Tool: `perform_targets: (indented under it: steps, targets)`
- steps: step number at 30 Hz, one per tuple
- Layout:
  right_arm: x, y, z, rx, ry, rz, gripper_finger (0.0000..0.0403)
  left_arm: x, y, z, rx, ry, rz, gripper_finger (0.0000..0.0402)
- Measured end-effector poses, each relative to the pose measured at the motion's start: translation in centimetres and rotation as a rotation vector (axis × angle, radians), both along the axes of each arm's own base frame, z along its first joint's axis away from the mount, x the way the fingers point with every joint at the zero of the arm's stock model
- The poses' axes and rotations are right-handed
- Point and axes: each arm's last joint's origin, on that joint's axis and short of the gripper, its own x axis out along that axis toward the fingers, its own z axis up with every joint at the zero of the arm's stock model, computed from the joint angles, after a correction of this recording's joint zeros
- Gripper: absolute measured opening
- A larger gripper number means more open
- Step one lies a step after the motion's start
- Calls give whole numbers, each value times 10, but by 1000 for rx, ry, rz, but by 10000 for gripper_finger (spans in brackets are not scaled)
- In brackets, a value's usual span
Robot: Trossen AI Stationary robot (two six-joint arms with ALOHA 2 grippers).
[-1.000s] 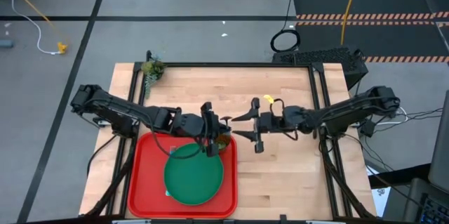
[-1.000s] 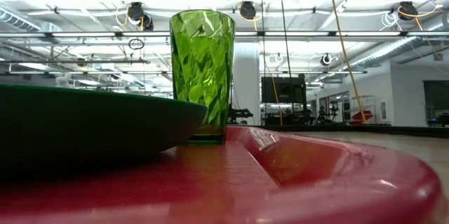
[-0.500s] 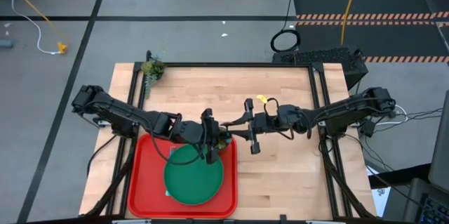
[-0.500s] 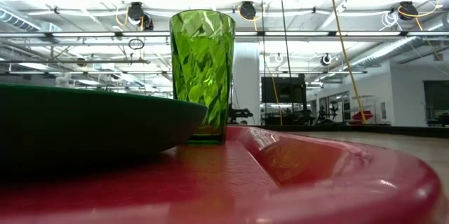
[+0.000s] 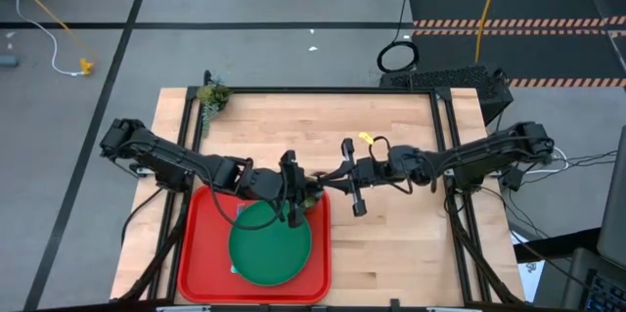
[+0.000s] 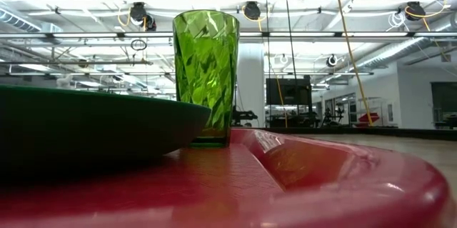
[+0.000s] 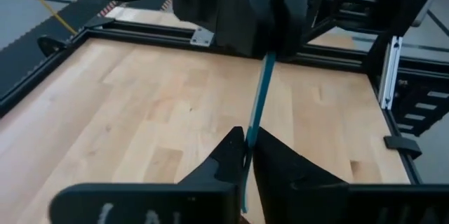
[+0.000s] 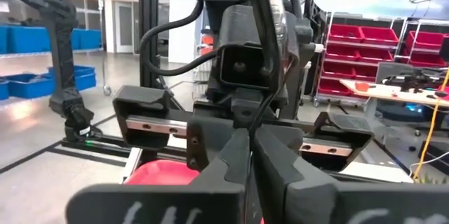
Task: Pick and place plate/cup/fork/spoon on tray
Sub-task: Put the blue spoon on the red tray to the left of the purple fork
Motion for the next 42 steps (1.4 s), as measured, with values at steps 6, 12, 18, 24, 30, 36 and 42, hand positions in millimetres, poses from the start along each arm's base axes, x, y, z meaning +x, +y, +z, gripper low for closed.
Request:
perform_targets:
  steps: [6, 12, 18, 24, 30, 36, 42]
  targets:
    - [-9, -2, 8, -15, 7, -27, 1, 1, 0, 2, 9, -19, 22, 76]
    - [-17, -1, 15, -45, 7, -66, 0, -1, 0, 4, -10, -30, 41, 100]
    - [-32, 2, 29, -65, -23, -65, 0, -4, -2, 5, 14, -26, 62, 101]
    - [-44, -2, 37, -100, -13, -120, 0, -6, -4, 4, 95, -22, 104, 101]
    - [-49, -7, 30, -108, -91, -217, 0, -3, -3, 15, 243, -111, 200, 102]
    - [-59, -14, 12, -108, -219, -354, 0, 1, -2, 31, 346, -247, 307, 102]
    - [-72, -16, -1, -114, -403, -408, 0, 30, -7, 13, 534, -283, 376, 102]
